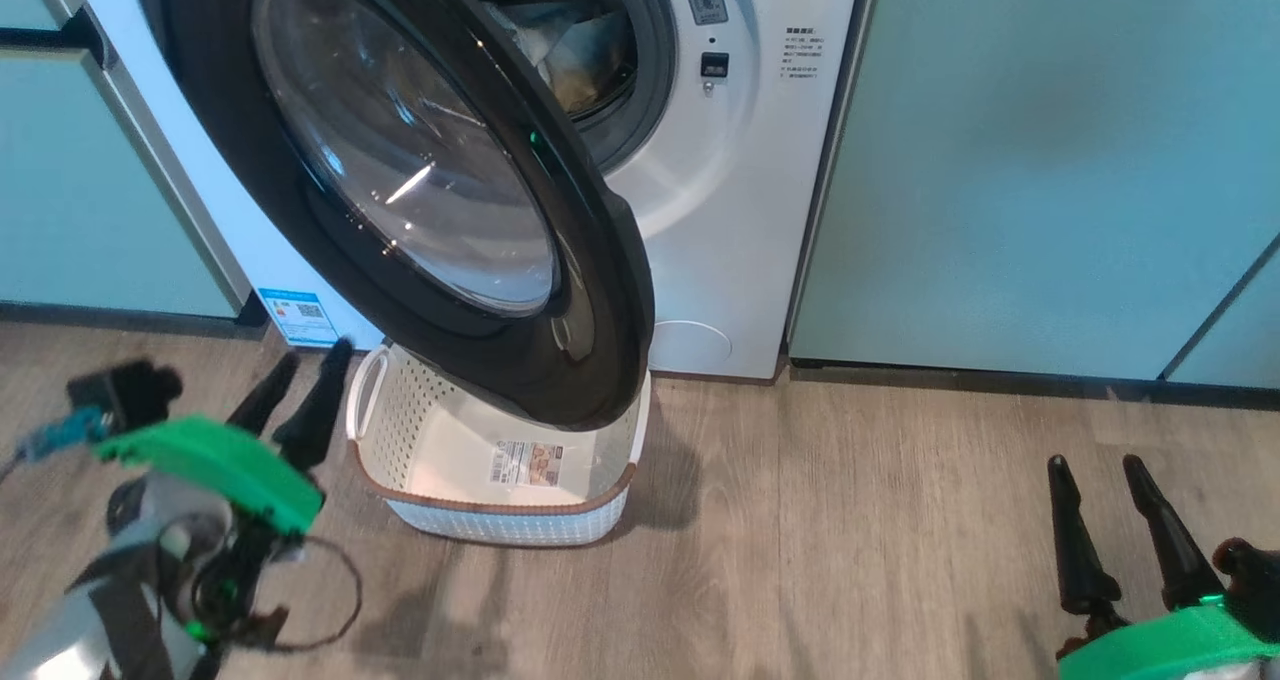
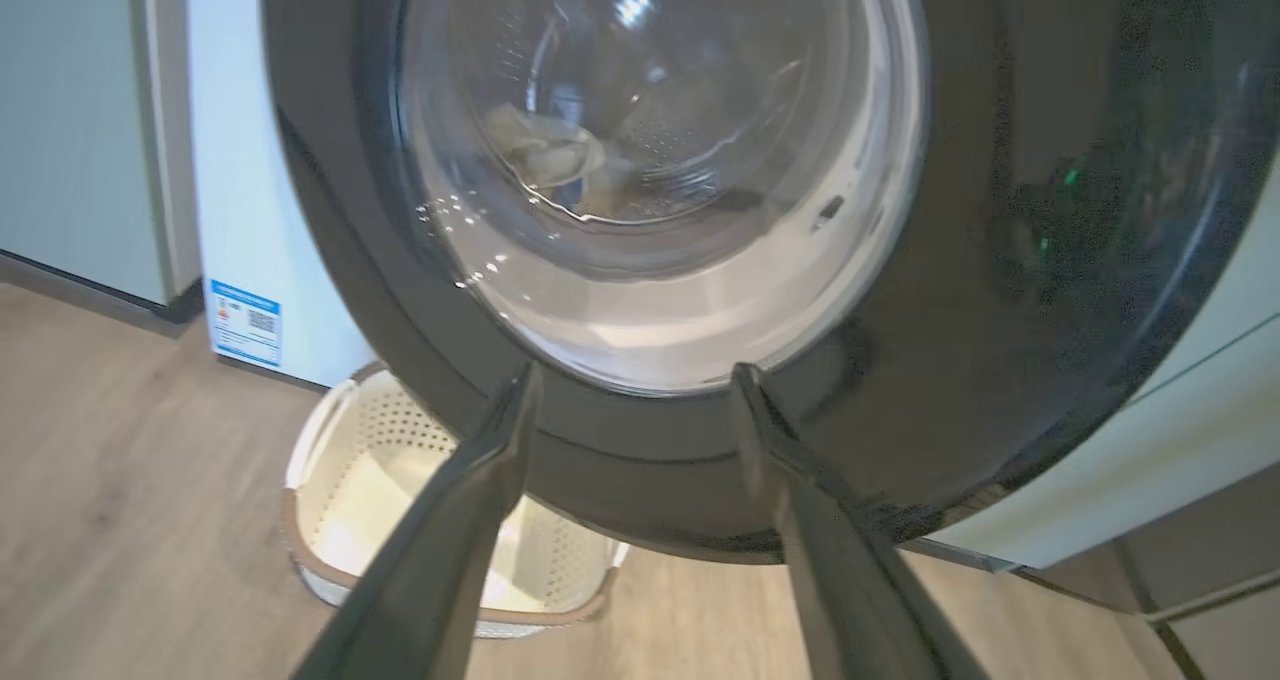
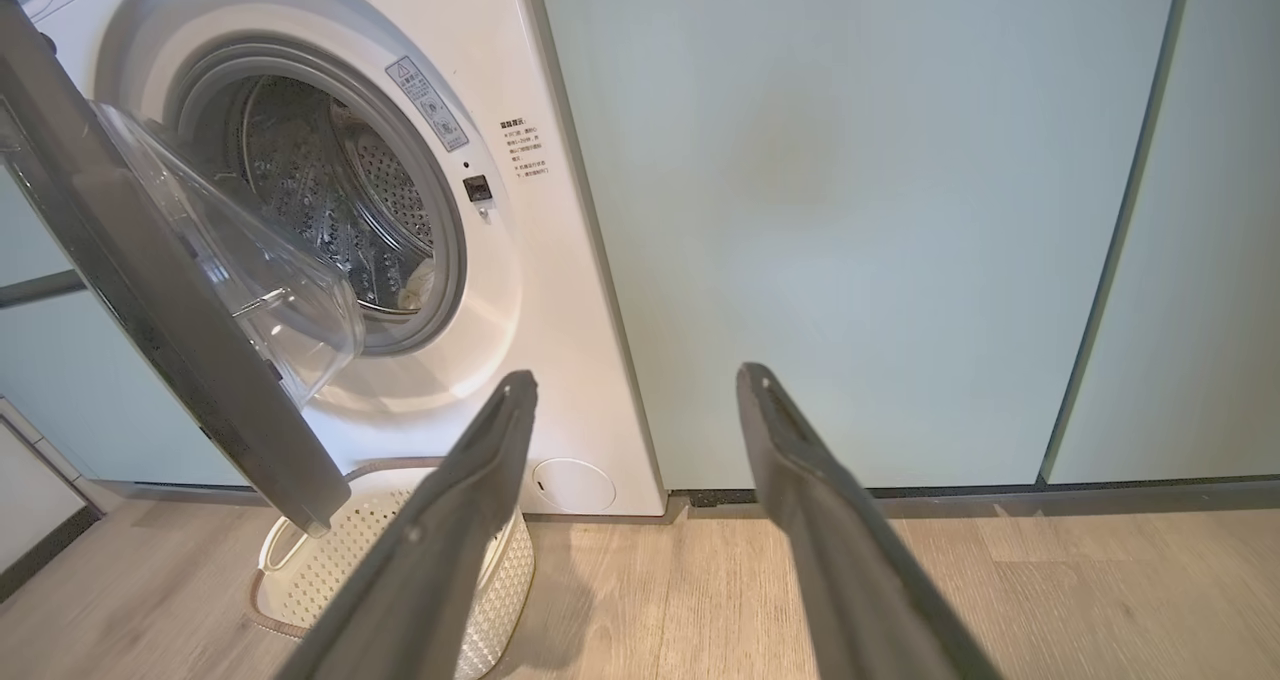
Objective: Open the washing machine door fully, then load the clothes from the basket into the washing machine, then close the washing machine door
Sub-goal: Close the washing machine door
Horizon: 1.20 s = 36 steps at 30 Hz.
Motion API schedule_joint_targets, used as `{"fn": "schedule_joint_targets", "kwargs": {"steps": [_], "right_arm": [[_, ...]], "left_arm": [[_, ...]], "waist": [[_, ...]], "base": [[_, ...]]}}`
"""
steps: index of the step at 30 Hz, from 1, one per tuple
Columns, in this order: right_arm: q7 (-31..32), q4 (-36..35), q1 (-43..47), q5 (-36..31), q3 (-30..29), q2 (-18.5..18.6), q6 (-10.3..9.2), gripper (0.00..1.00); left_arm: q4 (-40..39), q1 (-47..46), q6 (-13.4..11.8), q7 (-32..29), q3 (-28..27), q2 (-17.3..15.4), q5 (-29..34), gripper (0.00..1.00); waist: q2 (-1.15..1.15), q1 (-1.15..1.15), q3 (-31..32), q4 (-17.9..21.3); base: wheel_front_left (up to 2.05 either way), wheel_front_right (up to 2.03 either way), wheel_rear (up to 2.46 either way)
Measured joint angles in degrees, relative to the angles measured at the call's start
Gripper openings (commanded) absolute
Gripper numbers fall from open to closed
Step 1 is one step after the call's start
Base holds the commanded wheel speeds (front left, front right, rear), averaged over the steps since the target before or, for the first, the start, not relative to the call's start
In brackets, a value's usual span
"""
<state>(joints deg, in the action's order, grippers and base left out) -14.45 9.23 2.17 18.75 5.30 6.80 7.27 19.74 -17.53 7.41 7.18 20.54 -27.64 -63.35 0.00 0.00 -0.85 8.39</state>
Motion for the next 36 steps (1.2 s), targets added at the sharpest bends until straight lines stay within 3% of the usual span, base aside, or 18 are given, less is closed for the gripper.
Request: {"fn": "schedule_joint_targets", "kwargs": {"steps": [3, 9, 13, 21, 30, 36], "right_arm": [[0.0, -0.1, 0.3, 0.0, -0.6, 0.0, 0.00, 1.00], [0.0, -0.4, 2.0, 0.0, -1.3, -0.1, 0.00, 1.00], [0.0, -0.4, 2.1, 0.0, -1.3, -0.2, 0.00, 1.00], [0.0, -0.4, 2.1, 0.0, -1.3, -0.2, 0.00, 1.00], [0.0, -0.5, 2.1, 0.0, -1.3, -0.4, 0.00, 1.00], [0.0, -0.5, 2.1, 0.0, -1.4, -0.7, 0.00, 1.00]], "left_arm": [[3.4, 2.4, 0.0, 6.1, 2.4, -1.1, 3.3, 1.00], [5.3, 3.5, 0.0, 7.0, 0.1, 0.1, 9.2, 1.00], [2.4, 4.4, 0.0, 7.3, -7.3, 3.7, 18.7, 1.00], [-2.4, 12.3, 0.0, 7.4, -16.0, 10.4, 32.7, 1.00], [-4.1, 14.5, 0.0, 7.5, -21.1, 14.0, 40.5, 1.00], [-3.6, 15.4, 0.0, 7.5, -22.1, 14.2, 42.5, 1.00]], "waist": [[0.00, 0.00, 0.3, -0.3], [0.00, 0.00, 0.3, -1.1], [0.00, 0.00, 0.3, -1.5], [0.00, 0.00, 0.5, -1.6], [0.00, 0.00, 0.5, -1.3], [0.00, 0.00, 0.6, -1.2]], "base": [[0.00, 0.00, 0.00], [0.00, 0.00, 0.00], [0.00, 0.00, 0.00], [0.00, 0.00, 0.00], [0.00, 0.00, 0.00], [0.00, 0.00, 0.00]]}}
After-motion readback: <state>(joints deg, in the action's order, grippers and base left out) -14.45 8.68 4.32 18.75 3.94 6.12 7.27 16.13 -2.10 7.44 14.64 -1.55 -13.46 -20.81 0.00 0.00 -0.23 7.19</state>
